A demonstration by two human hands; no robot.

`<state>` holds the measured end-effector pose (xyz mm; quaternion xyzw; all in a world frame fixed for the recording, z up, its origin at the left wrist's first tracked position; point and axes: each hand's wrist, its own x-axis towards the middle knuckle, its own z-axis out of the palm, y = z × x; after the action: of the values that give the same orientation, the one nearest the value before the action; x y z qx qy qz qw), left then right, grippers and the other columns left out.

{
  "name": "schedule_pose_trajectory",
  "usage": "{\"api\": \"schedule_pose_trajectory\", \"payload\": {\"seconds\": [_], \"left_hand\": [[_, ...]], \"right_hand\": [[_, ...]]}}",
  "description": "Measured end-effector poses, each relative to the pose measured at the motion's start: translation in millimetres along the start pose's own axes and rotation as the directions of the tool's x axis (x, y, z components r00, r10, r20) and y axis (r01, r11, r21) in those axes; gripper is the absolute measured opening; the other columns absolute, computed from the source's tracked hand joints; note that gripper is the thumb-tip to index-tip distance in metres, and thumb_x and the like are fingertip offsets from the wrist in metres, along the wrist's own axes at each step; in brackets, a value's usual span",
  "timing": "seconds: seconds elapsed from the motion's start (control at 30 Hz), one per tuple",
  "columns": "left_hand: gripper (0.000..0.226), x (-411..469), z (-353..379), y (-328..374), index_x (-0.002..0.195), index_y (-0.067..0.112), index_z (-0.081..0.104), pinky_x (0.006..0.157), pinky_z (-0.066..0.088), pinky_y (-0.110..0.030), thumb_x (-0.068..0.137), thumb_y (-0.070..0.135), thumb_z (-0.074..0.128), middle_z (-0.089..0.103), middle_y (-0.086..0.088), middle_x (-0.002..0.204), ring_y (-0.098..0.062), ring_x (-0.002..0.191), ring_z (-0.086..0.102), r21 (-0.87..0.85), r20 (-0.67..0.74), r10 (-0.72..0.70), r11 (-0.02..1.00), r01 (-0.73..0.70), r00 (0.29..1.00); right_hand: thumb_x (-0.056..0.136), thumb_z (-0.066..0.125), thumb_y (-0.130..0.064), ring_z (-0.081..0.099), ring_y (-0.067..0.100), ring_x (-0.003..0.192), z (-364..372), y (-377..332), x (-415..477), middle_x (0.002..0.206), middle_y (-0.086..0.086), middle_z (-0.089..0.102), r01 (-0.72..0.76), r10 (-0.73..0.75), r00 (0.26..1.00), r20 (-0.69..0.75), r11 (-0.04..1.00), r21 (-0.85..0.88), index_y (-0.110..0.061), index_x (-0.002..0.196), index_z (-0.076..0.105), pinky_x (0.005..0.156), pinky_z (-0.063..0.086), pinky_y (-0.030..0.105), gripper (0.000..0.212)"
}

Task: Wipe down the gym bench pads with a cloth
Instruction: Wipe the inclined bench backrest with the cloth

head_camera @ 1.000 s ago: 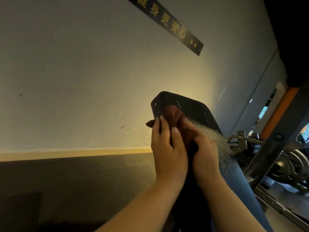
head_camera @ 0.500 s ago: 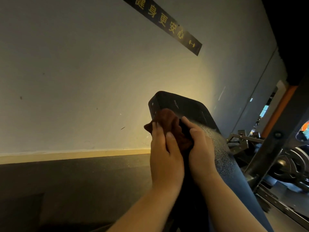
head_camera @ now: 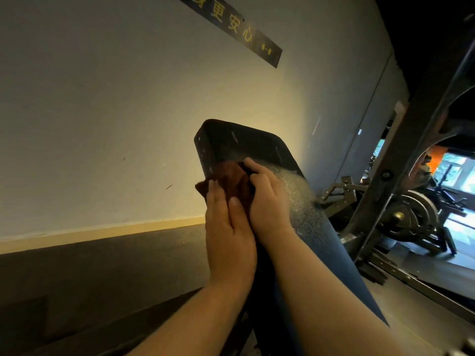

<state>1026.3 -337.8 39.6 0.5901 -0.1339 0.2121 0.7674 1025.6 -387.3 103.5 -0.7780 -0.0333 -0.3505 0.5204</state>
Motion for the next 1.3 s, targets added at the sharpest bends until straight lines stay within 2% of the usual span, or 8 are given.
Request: {"api": "schedule_pose_trajectory", "payload": {"seconds": [0.1,0.33,0.57,0.67,0.9,1.0,1.1,1.3], "left_hand": [[0.050,-39.4,-7.1,-2.2,0.153,0.045,0.024,0.110,0.045,-0.041,0.104,0.050,0.027,0.045,0.011,0.150,-0.009,0.133,0.048,-0.069,0.078,-0.013,0.997,0.019,0.997],[0.046,53.9,-8.0,26.8,0.154,0.037,0.029,0.114,0.037,-0.036,0.108,0.040,0.027,0.050,0.003,0.144,-0.017,0.132,0.050,-0.040,0.040,-0.137,0.990,0.138,0.990],[0.048,-97.3,-22.0,-7.1,0.155,0.038,0.025,0.106,0.041,-0.016,0.108,0.035,0.030,0.045,0.008,0.149,-0.003,0.132,0.047,-0.083,0.142,-0.128,0.987,0.141,0.981],[0.051,-148.2,-26.4,-12.3,0.155,0.044,0.021,0.113,0.040,-0.031,0.104,0.042,0.029,0.037,0.013,0.155,-0.002,0.138,0.040,-0.141,0.191,-0.123,0.978,0.151,0.974],[0.046,-6.1,-17.8,-3.6,0.149,0.039,0.037,0.108,0.045,-0.045,0.105,0.048,0.026,0.059,0.005,0.133,-0.016,0.121,0.058,-0.044,0.037,-0.278,0.959,0.280,0.960],[0.049,-7.6,-14.1,1.8,0.155,0.035,0.027,0.115,0.038,-0.043,0.107,0.044,0.026,0.047,0.006,0.149,-0.016,0.135,0.048,-0.028,0.079,-0.191,0.981,0.194,0.978],[0.052,-69.4,-15.3,-6.8,0.157,0.036,0.017,0.120,0.031,-0.043,0.107,0.041,0.028,0.030,0.004,0.161,-0.016,0.146,0.033,-0.032,0.145,-0.053,0.998,0.058,0.988],[0.054,-206.2,-41.5,-35.9,0.154,0.051,0.005,0.112,0.041,-0.025,0.104,0.046,0.025,0.013,0.017,0.165,0.004,0.142,0.031,-0.058,0.309,-0.044,0.996,0.065,0.950]], "right_hand": [[0.098,0.043,-0.032,0.051,0.001,0.128,-17.9,3.4,-24.9,0.139,-0.017,0.057,-0.026,0.028,0.994,0.108,0.999,-0.024,-0.032,0.134,0.061,0.110,0.042,0.027,0.041],[0.097,0.033,-0.047,0.020,-0.006,0.147,-61.6,14.5,-107.3,0.155,-0.028,0.034,-0.013,0.070,0.965,0.252,0.975,-0.220,-0.042,0.149,0.041,0.126,0.017,0.038,0.052],[0.095,0.041,-0.021,0.056,0.000,0.123,-56.6,22.5,-124.0,0.135,-0.012,0.060,-0.067,0.069,0.993,0.097,0.998,-0.021,-0.028,0.140,0.056,0.108,0.046,0.031,0.048],[0.077,0.040,-0.009,0.052,0.003,0.128,-65.5,27.3,-125.3,0.140,-0.005,0.057,-0.019,0.014,0.995,0.094,0.998,0.054,-0.017,0.136,0.060,0.105,0.045,0.020,0.063],[0.073,0.041,-0.012,0.039,0.005,0.142,-61.5,29.8,-134.3,0.149,-0.006,0.050,-0.024,0.022,0.987,0.157,1.000,0.008,-0.021,0.143,0.054,0.121,0.028,0.035,0.072],[0.085,0.040,-0.025,0.058,0.003,0.121,-62.6,19.6,-138.1,0.137,-0.006,0.060,-0.177,0.161,0.981,0.109,0.971,0.160,-0.020,0.142,0.055,0.102,0.048,0.024,0.060],[0.102,0.037,-0.026,0.062,0.020,0.122,-64.7,16.1,-152.2,0.129,0.008,0.067,-0.241,0.241,0.969,0.047,0.903,0.356,-0.012,0.137,0.059,0.111,0.044,0.044,0.044],[0.101,0.037,-0.038,0.048,0.000,0.133,-82.0,20.9,-206.7,0.142,-0.013,0.056,-0.185,0.184,0.983,-0.013,0.978,-0.096,-0.026,0.140,0.057,0.118,0.035,0.038,0.045]]}}
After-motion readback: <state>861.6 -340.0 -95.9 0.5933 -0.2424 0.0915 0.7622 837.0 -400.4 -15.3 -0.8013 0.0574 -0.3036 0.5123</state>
